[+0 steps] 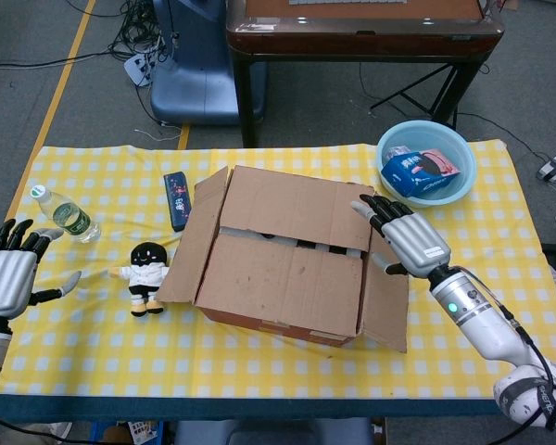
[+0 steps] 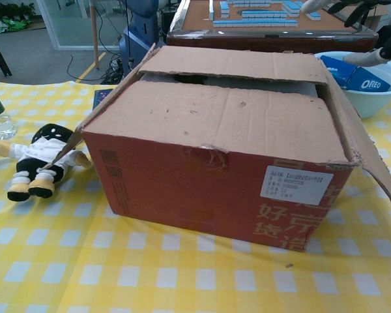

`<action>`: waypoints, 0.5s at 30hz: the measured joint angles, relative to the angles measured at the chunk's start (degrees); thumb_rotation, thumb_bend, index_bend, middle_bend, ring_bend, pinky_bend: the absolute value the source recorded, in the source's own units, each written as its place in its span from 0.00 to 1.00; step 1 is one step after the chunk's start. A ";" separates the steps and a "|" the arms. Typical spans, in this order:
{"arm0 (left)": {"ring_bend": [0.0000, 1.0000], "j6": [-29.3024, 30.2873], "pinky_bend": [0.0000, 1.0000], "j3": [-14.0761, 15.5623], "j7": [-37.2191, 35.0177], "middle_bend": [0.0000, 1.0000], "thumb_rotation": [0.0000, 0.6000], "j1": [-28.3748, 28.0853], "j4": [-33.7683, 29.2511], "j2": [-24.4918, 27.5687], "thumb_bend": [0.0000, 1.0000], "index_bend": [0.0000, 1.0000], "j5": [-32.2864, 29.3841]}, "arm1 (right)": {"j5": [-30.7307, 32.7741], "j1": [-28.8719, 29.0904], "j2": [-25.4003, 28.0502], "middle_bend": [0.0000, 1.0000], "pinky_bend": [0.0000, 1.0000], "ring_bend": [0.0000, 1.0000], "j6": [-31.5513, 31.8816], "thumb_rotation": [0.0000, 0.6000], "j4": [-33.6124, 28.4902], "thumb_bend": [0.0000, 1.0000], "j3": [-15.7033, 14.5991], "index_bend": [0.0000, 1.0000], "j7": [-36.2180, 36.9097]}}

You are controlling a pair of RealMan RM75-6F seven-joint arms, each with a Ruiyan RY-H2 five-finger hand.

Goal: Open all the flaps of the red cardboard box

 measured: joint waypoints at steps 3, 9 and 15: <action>0.08 1.05 0.00 0.82 -0.47 0.23 0.41 1.65 -0.22 0.06 0.27 0.26 2.03 | 1.68 1.29 -1.67 0.00 0.05 0.00 -0.59 1.00 0.76 0.36 -0.06 0.00 -1.61; 0.08 2.39 0.00 1.60 -1.48 0.23 0.41 3.91 -0.57 0.35 0.27 0.26 5.09 | 5.97 3.99 -4.90 0.00 0.00 0.00 -1.88 1.00 2.41 0.36 -0.33 0.00 -4.96; 0.08 2.64 0.00 1.47 -2.33 0.23 0.41 4.94 -0.46 0.39 0.27 0.26 6.85 | 9.80 6.75 -9.14 0.00 0.00 0.00 -2.22 1.00 4.96 0.35 -0.64 0.00 -8.20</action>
